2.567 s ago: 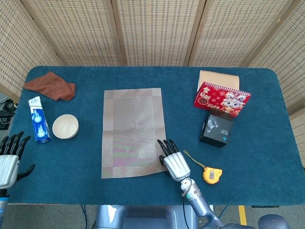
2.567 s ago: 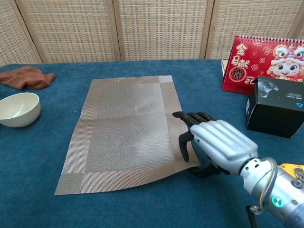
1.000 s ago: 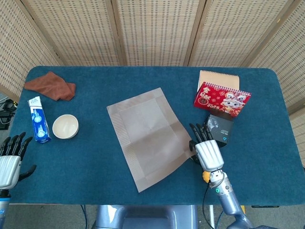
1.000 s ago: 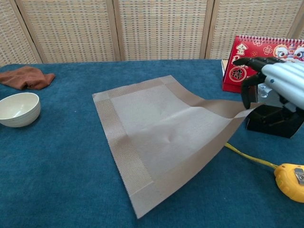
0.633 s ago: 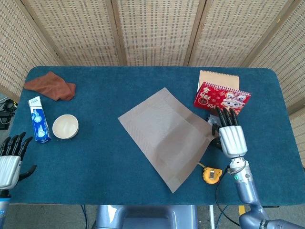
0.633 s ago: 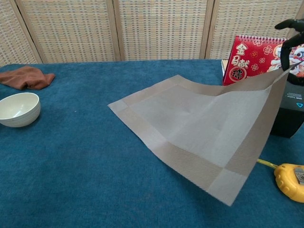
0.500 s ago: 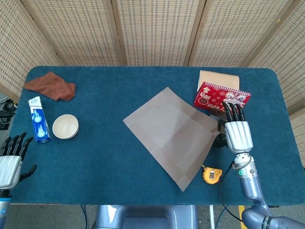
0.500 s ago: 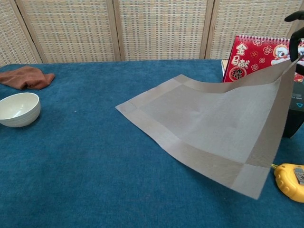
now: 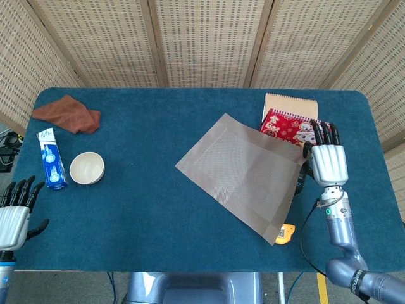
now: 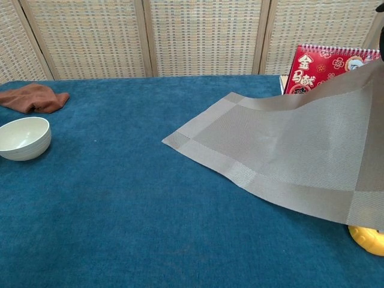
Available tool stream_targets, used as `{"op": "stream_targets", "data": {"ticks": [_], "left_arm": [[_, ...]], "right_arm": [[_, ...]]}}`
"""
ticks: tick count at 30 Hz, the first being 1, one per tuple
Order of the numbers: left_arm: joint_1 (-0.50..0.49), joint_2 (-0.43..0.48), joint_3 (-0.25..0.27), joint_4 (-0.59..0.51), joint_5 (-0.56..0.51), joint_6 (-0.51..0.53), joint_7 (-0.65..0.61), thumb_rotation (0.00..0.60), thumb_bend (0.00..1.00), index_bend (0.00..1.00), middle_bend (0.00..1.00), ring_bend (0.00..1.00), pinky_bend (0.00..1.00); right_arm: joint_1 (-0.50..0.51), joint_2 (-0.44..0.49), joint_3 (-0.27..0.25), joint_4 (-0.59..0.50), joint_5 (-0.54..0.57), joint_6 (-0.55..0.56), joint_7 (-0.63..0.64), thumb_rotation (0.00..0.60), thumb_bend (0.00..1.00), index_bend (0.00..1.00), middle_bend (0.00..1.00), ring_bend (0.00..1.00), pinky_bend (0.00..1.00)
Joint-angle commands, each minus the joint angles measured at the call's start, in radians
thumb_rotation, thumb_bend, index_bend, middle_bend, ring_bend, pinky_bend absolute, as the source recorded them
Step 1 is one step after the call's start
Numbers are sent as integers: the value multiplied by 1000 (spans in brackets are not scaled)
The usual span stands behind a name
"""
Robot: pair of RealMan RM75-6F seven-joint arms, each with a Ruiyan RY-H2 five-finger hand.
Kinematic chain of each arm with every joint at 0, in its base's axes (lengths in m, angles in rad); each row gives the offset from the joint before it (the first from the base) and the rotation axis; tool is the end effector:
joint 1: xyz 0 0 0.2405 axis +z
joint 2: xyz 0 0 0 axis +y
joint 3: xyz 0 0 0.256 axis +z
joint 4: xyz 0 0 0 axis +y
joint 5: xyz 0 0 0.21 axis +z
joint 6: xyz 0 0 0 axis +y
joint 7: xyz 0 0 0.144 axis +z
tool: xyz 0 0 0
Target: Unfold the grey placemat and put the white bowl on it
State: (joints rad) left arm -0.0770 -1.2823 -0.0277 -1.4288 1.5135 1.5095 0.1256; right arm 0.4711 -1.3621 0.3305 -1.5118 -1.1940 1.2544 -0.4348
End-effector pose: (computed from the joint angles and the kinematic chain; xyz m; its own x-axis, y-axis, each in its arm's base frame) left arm -0.3306 0.1754 0.1218 0.5258 0.0007 0.8506 0.8506 -0.0090 -0.5258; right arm -0.2247 -0.3411 0.1148 0.5220 0.1300 0.8430 -0.8465 -0.0416 0.5307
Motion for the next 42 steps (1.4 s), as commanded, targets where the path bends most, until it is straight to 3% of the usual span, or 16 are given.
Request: {"op": "stream_targets", "data": {"ticks": [1,4,8,13,26,38,42], "left_arm": [[0,-1,1,0,1,1,1,600,215,104,0,0,0],[0,-2,2,2,1,-2,2,600,215,104,0,0,0],[0,-4,2,4,3,0,2,600,215,101,0,0,0],[-1,-5,0,6,5,4,2,600,214,95,0,0,0],[-28,7,-8,-19,18,-21,-27,600,215,92,0,0,0],[-174,42,-107,-105,11,-126,30,600,208,143,0,0,0],[-249,20,-144,-108,-13,-203,67,600,100,141,0,0,0]], "right_arm": [[-3,8,-8,-1,11,0,-7,600,382,463,7,0,0],[-21,27,-8,-27,30,18,5,600,325,225,0,0,0],[-46,52,-20,-54,5,42,56,600,279,108,0,0,0],[-84,74,-54,-64,-65,93,129,600,241,85,0,0,0],[-310,127,-237,-17,-283,334,413,600,166,76,0,0,0],[-352,146,-252,4,-325,364,504,600,164,89,0,0,0],[-358,158,-251,-9,-337,369,520,600,163,89,0,0,0]]}}
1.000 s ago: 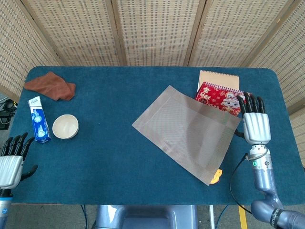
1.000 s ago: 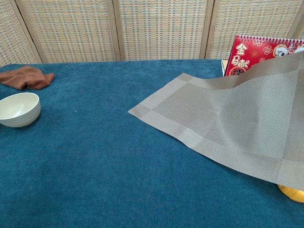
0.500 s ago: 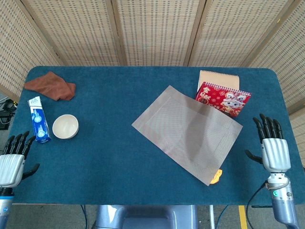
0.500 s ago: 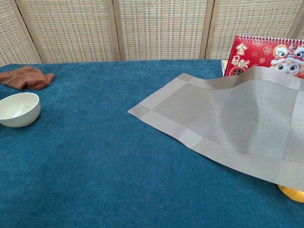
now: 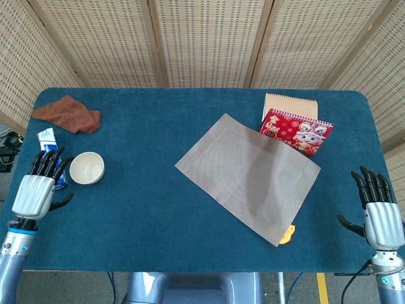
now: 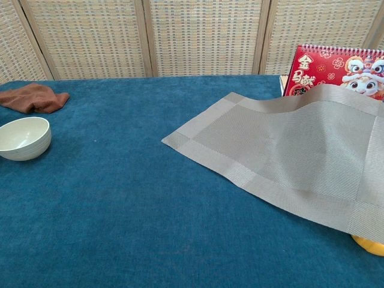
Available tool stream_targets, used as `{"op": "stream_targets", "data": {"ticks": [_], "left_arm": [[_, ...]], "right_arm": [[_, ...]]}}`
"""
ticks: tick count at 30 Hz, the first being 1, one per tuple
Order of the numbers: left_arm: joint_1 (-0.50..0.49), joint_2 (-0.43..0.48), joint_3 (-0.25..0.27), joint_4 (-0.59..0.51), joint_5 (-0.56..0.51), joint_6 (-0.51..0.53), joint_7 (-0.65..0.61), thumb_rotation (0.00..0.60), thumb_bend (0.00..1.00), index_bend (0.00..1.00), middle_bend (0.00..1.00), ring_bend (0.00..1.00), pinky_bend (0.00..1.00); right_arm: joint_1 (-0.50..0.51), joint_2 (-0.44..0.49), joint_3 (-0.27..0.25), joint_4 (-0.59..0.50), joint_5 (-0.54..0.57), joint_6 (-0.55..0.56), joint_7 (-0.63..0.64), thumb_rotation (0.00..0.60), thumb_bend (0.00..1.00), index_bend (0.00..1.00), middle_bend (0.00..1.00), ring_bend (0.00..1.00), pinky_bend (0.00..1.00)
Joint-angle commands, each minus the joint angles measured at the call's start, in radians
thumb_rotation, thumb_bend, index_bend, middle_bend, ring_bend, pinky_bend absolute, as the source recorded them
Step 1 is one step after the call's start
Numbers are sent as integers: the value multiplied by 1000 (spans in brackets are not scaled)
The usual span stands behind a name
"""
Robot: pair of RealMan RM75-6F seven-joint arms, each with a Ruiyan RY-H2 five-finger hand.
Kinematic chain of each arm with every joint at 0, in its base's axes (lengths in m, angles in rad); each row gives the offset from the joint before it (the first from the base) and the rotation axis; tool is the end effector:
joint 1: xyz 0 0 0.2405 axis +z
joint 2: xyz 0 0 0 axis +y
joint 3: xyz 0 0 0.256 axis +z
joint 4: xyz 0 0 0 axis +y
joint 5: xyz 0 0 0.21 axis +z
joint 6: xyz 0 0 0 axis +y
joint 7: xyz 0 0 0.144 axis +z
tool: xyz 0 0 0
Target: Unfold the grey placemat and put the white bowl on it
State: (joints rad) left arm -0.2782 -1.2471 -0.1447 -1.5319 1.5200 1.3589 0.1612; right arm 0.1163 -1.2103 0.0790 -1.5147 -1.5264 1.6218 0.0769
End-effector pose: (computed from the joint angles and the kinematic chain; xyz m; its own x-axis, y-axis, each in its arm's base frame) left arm -0.2671 0.2569 0.1214 0.4908 -0.0622 0.8691 0.8478 -0.1960 -0.4928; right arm -0.3025 -0.1956 0.1593 0.3145 0.1705 0.9338 -0.9413 -0.0711 0.3300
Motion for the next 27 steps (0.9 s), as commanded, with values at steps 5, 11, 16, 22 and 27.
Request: {"op": "stream_targets", "data": {"ticks": [5,11,16,22,27], "left_arm": [[-152,-78,-66,17,-80,-170,145,600,35,97,0,0,0],[-244,-166,-91,59,-126,-245,272,600,36,92,0,0,0],[-358,-300,-134,137,-221,-334,395,600,37,92,0,0,0],[-452,-415,-151,231,-338,-401,524,600,38,98,0,0,0],[-515,-503,-153,324,-396,-416,605,600,44,98,0,0,0]], "right_arm": [[-10,31,7,-27,-7,4,52,600,162,92,0,0,0],[-14,54,11,-45,-10,-1,100,600,163,97,0,0,0],[-11,62,-1,-56,-38,-14,119,600,163,101,0,0,0],[-10,72,1,-61,-30,-33,151,600,162,101,0,0,0],[-7,81,7,-62,-23,-45,183,600,163,105,0,0,0]]}}
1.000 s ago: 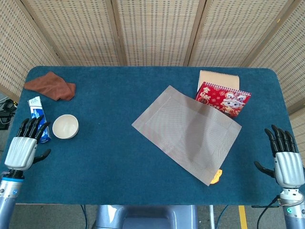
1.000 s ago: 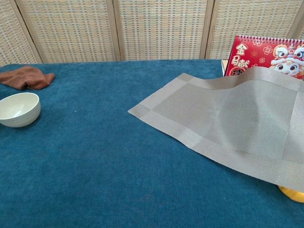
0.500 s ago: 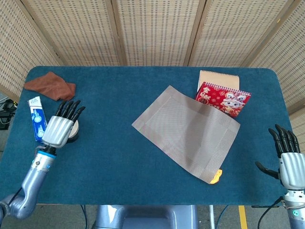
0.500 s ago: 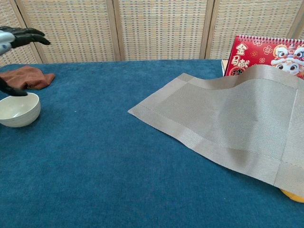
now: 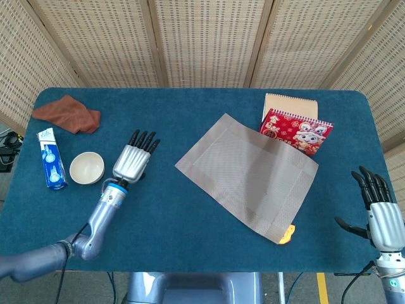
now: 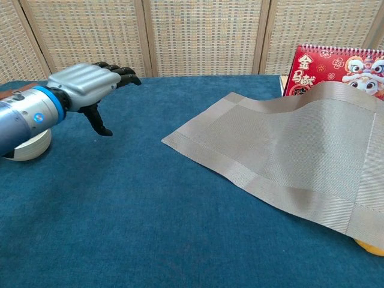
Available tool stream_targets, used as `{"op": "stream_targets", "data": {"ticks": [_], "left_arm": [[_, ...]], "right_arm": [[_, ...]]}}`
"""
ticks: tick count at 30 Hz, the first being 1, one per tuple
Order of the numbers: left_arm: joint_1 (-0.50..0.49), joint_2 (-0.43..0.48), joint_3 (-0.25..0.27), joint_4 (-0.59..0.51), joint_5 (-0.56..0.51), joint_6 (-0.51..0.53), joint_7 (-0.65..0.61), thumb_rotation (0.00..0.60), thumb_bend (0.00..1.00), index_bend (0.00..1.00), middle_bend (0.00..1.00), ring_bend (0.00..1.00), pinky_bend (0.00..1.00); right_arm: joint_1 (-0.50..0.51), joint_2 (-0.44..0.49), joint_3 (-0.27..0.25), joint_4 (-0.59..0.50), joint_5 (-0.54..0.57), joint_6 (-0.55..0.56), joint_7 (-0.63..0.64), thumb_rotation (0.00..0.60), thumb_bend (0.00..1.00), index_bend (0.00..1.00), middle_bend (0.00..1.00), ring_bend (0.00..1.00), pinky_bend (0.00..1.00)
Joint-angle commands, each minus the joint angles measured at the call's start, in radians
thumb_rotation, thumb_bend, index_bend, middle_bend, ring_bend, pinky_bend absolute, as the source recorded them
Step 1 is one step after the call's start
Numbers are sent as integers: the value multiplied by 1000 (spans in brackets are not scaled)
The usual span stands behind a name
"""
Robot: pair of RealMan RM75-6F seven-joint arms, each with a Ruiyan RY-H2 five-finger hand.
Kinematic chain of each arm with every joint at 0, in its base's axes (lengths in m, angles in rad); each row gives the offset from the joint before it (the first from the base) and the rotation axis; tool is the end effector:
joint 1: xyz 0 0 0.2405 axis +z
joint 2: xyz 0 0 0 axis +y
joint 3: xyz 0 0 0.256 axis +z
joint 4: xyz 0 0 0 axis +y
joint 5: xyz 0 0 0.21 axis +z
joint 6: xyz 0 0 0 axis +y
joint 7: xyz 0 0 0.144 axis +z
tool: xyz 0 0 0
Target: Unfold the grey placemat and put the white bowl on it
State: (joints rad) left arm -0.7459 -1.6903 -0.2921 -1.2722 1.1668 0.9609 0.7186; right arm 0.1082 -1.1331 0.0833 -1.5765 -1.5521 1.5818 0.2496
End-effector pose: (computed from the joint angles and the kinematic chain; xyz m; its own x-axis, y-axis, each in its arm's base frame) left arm -0.1397 0.3749 -0.0273 0.7166 0.0113 0.6974 0.6513 -0.3689 -0.6632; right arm -0.2970 -0.1940 0.1724 0.1682 0.1146 0.9791 -0.9771 -0.1118 0.1810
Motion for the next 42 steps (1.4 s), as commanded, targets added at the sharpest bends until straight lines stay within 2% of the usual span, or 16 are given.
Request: {"op": "stream_targets", "data": {"ticks": [1,14,25,30,42], "left_arm": [[-57,-76,-7,83,-54,-20,55,600,46,98,0,0,0],[-191,-247,-41,298,-156,-60,93,600,55,98,0,0,0],[-265,-344,-36,452,-174,-91,84,600,56,100,0,0,0],[-291,-379,-47,513,-178,-98,67,600,114,113,0,0,0],[-346,-453,-47,636,-165,-135,25,600,114,122,0,0,0]], "right_arm": [[2,5,3,0,2,-6,17,600,162,105,0,0,0],[3,33,23,4,22,-20,109,600,162,116,0,0,0],[3,40,29,7,30,-33,140,600,162,117,0,0,0],[1,43,34,7,31,-29,153,600,162,123,0,0,0],[2,45,39,11,31,-33,174,600,162,133,0,0,0]]}}
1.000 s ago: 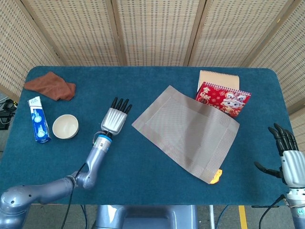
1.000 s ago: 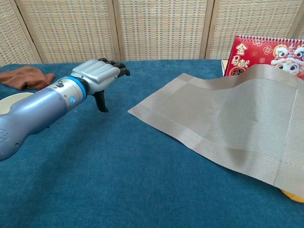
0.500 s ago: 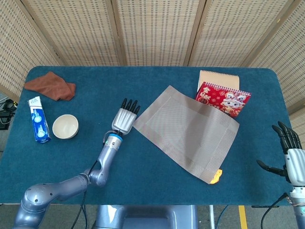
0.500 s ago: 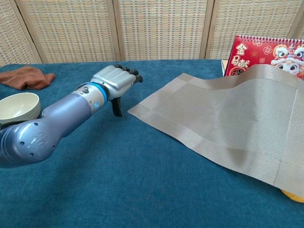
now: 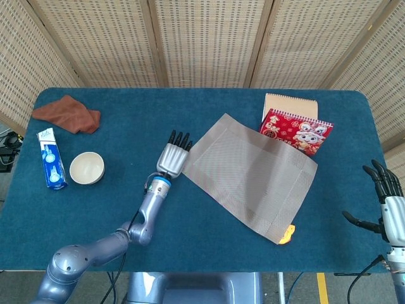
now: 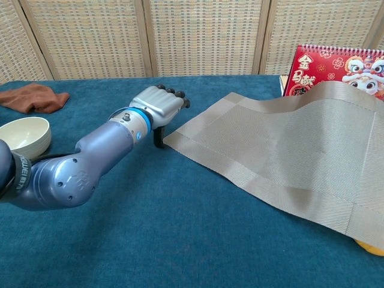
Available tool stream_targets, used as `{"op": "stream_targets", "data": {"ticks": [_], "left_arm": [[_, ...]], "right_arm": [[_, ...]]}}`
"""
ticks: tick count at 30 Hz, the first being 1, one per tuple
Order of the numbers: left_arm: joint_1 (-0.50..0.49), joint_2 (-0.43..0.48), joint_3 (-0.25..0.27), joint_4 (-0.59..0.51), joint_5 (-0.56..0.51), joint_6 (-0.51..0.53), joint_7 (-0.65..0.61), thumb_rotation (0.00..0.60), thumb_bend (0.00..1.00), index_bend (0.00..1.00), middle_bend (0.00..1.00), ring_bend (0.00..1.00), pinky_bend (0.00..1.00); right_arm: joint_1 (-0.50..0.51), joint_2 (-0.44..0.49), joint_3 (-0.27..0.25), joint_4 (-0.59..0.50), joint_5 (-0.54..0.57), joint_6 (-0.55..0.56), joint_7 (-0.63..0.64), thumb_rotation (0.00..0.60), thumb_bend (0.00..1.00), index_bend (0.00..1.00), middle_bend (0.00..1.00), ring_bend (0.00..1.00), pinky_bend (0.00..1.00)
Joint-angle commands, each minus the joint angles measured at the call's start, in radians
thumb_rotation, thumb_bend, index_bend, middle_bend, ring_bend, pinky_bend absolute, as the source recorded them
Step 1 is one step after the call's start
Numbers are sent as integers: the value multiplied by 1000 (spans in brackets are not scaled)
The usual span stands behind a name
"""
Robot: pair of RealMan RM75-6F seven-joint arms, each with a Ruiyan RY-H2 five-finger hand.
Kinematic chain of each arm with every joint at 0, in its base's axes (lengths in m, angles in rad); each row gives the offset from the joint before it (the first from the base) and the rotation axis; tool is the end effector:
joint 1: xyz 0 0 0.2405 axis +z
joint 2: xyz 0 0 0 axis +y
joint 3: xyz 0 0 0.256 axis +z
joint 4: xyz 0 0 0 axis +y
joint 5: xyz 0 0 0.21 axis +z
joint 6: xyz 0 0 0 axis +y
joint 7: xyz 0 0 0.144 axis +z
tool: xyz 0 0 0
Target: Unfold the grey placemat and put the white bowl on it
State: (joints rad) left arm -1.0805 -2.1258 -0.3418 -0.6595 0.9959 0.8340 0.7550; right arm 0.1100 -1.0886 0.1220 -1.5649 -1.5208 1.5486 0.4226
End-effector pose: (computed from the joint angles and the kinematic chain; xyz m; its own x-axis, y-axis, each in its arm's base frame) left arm -0.0715 0.4142 -0.1292 0.7866 0.0321 0.6166 0.5831 -0.3672 -0.7247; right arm -0.3038 -0.2032 0.1912 0.0491 0.1176 0.9918 -0.9926 -0.1046 0.0616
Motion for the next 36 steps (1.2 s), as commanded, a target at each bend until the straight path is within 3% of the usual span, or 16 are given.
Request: {"op": "stream_targets", "data": {"ticks": [1,8,18,21,28,36], "left_arm": [[-15,-24,3,34,10,-8,-14,600,114,125,0,0,0],[-42,-73,9,114,37,-10,-43,600,164,159,0,0,0],[-56,-122,28,185,101,19,-121,600,475,249,0,0,0],[-57,-129,31,195,114,27,-140,600,535,331,0,0,0],[-50,-136,49,207,162,67,-196,600,570,683,0,0,0],[-14,-110,69,179,202,109,-215,600,568,780,0,0,0]], "right_arm": [[-1,0,0,-1,-1,1,2,600,162,133,0,0,0],[-1,3,3,-1,-1,-1,15,600,162,135,0,0,0],[1,4,2,-1,-4,-6,25,600,162,142,0,0,0],[0,4,2,-2,-5,-4,26,600,163,142,0,0,0],[0,6,0,-6,-11,-3,27,600,162,144,0,0,0],[-1,10,-6,-17,-24,-1,26,600,161,148,0,0,0]]}}
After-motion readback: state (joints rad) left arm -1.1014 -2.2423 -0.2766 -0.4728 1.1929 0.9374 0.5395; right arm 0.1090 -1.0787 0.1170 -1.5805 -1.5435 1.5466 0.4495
